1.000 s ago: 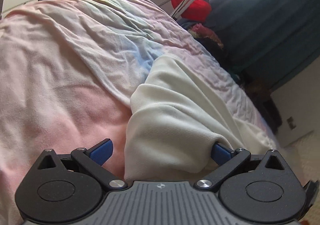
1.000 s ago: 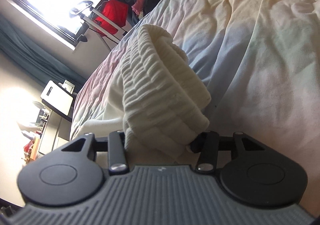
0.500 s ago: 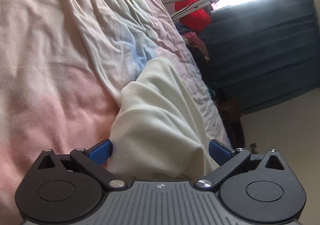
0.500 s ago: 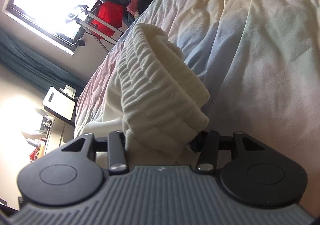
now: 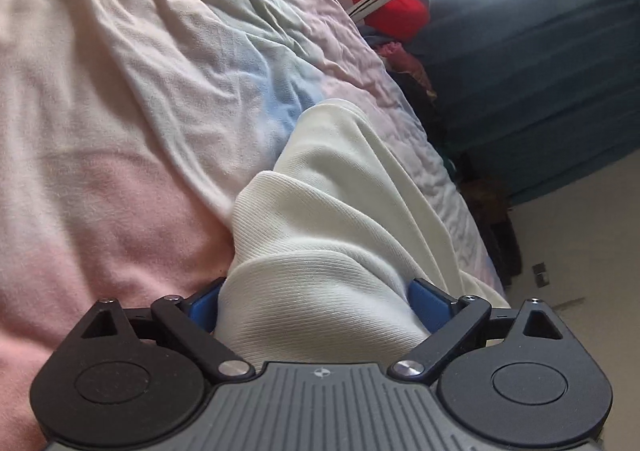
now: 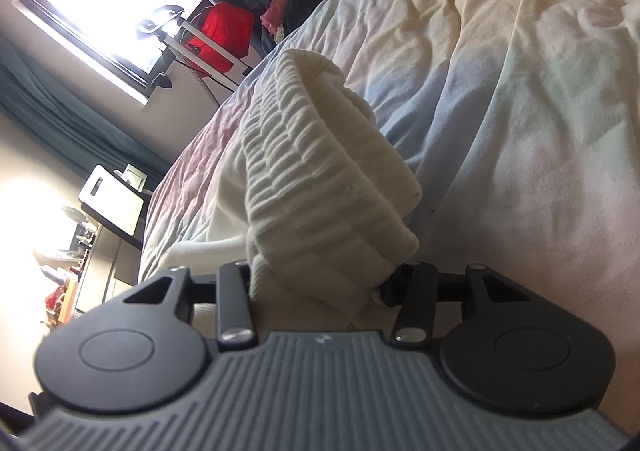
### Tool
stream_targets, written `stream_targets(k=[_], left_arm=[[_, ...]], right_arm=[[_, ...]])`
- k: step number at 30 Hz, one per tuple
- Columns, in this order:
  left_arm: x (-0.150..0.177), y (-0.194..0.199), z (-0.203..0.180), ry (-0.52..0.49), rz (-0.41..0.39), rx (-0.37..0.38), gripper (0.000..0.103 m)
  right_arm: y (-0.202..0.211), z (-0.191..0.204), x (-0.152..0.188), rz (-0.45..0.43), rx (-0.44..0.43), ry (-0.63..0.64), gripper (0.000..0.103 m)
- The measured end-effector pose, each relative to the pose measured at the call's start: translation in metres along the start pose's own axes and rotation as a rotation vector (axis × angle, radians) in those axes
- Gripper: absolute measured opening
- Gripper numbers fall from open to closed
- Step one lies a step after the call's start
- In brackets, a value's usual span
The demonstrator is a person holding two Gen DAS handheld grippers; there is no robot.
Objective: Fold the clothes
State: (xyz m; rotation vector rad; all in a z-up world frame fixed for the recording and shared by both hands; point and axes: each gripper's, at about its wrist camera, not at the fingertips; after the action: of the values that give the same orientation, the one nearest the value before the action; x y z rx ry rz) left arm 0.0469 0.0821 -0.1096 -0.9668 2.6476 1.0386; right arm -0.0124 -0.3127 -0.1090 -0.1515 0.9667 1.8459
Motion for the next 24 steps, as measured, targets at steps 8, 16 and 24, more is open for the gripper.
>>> stream_targets(k=[8, 16, 24], left_arm=[[-0.009, 0.029, -0.025, -0.06, -0.021, 0.026, 0.057], [-0.004, 0.024, -0.138, -0.179, -0.029, 0.123, 0.053], [0.0, -0.149, -0.3, -0.247, 0.058, 0.192, 0.05]], right_arm=[[0.041, 0.047, -0.017, -0.071, -0.064, 0.125, 0.04], [0.102, 0.035, -0.099, -0.166, -0.138, 0.063, 0.039], [0.108, -0.015, -0.271, -0.273, 0.023, 0.0, 0.038]])
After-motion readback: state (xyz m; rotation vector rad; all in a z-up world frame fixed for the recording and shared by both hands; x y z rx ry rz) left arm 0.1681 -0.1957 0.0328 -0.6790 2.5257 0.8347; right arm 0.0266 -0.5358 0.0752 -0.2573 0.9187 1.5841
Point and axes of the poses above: each gripper's, at about its wrist camera, not at the fingertips, and y roughly against the way its jaws point, z to its left, x to its underside, and after that the axes turned 1 degree about y, right-handed
